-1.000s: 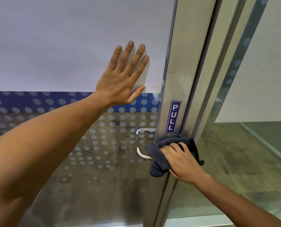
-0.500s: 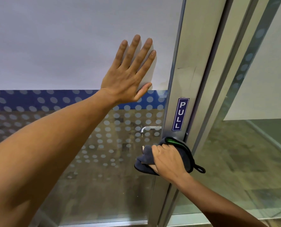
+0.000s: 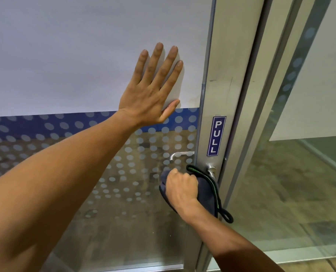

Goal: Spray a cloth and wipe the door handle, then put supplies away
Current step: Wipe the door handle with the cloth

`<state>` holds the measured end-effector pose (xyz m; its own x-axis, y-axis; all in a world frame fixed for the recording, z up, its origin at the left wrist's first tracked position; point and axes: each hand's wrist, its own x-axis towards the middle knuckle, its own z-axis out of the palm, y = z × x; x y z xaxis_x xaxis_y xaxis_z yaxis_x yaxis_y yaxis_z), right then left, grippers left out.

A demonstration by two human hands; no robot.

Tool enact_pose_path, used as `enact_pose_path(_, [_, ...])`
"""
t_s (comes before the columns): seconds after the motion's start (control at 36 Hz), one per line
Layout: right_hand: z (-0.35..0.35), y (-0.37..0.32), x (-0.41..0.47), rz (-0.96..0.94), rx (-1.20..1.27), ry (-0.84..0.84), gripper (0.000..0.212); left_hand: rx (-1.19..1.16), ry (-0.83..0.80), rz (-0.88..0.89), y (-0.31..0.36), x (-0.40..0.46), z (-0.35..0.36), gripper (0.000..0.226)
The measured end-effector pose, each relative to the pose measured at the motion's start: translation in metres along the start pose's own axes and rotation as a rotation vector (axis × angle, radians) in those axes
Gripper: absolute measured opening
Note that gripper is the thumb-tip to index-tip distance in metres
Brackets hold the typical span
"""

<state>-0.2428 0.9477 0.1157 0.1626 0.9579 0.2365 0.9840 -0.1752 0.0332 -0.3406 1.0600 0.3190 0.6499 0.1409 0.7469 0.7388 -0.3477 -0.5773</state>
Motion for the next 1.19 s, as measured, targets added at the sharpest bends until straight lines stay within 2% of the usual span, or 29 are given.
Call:
enact_pose_path(0.14, [-0.003, 0.005, -0.011, -0.058, -0.016, 0.049, 0.009, -0.003, -0.013, 0.001, 0.0, -0.002, 0.0, 0.087])
enact_pose_path(0.33, [0.004, 0.016, -0.016, -0.175, 0.023, 0.245, 0.02, -0.011, -0.019, 0.001, 0.001, -0.001, -0.001, 0.087])
enact_pose_path(0.53, [0.006, 0.024, -0.017, -0.14, 0.305, 0.419, 0.036, -0.016, -0.015, 0.006, 0.001, -0.002, -0.001, 0.086])
enact_pose_path(0.64, [0.009, 0.028, -0.02, -0.061, 0.547, 0.48, 0.029, -0.02, -0.013, 0.005, 0.001, -0.002, -0.001, 0.087])
enact_pose_path(0.72, [0.002, 0.035, -0.024, 0.117, 0.928, 0.517, 0.013, -0.025, -0.011, 0.008, 0.001, -0.002, 0.0, 0.087])
enact_pose_path(0.78, [-0.01, 0.043, -0.03, 0.332, 1.201, 0.609, 0.007, -0.027, -0.014, 0.006, 0.001, -0.001, 0.0, 0.087])
enact_pose_path(0.81, [-0.016, 0.05, -0.031, 0.498, 1.344, 0.657, 0.007, -0.029, -0.015, 0.005, 0.001, -0.001, -0.001, 0.087])
enact_pose_path(0.86, [-0.032, 0.07, -0.034, 0.892, 1.558, 0.788, 0.02, -0.029, -0.02, 0.007, 0.001, -0.002, -0.002, 0.087])
enact_pose_path(0.89, [-0.039, 0.084, -0.038, 1.028, 1.642, 0.867, 0.025, -0.029, -0.022, 0.009, 0.001, -0.002, -0.002, 0.086])
enact_pose_path(0.94, [-0.048, 0.114, -0.048, 1.083, 1.819, 0.977, 0.02, -0.038, -0.03, 0.009, 0.001, -0.002, -0.003, 0.086])
enact_pose_path(0.97, [-0.048, 0.127, -0.054, 1.06, 1.905, 0.975, 0.019, -0.042, -0.035, 0.007, 0.001, -0.002, -0.004, 0.086])
enact_pose_path(1.03, [-0.042, 0.144, -0.064, 1.05, 2.003, 0.862, 0.023, -0.044, -0.04, 0.003, 0.001, -0.002, -0.005, 0.086])
enact_pose_path(1.11, [-0.021, 0.147, -0.071, 1.174, 1.981, 0.608, 0.045, -0.045, -0.04, 0.004, 0.0, -0.002, -0.004, 0.086])
enact_pose_path(1.19, [-0.005, 0.127, -0.066, 1.195, 1.996, 0.42, 0.06, -0.046, -0.039, -0.002, 0.001, -0.002, -0.004, 0.086])
